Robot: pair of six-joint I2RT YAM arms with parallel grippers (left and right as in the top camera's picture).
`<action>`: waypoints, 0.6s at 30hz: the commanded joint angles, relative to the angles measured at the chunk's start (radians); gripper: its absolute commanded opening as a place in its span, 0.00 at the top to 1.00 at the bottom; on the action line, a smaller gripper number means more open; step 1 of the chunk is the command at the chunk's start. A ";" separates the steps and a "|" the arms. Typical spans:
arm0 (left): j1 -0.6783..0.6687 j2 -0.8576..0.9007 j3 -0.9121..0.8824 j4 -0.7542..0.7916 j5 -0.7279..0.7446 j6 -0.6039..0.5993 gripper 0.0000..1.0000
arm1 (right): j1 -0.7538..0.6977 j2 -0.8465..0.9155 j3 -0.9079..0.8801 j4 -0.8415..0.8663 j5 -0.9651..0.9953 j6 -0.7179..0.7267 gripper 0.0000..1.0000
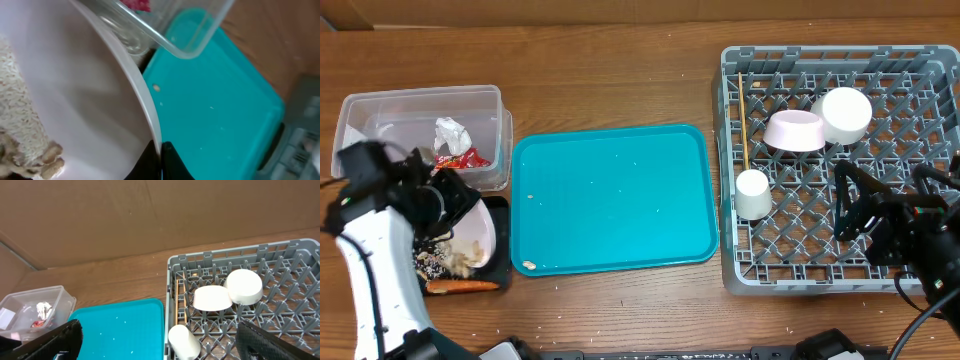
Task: Sort waste into correct bins and load items into the dishwasher
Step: 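Tip the plate over the black tray to dump rice and peanuts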
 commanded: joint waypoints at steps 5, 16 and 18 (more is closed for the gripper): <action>0.248 -0.056 -0.016 -0.140 0.545 0.380 0.96 | -0.002 0.000 0.001 0.005 0.010 0.005 0.00; 0.605 -0.080 -0.016 -0.580 0.829 0.917 0.96 | -0.002 0.000 0.001 0.005 0.010 0.005 0.00; 0.624 -0.080 -0.016 -0.598 0.830 0.946 0.96 | -0.002 0.000 0.001 0.005 0.010 0.005 0.00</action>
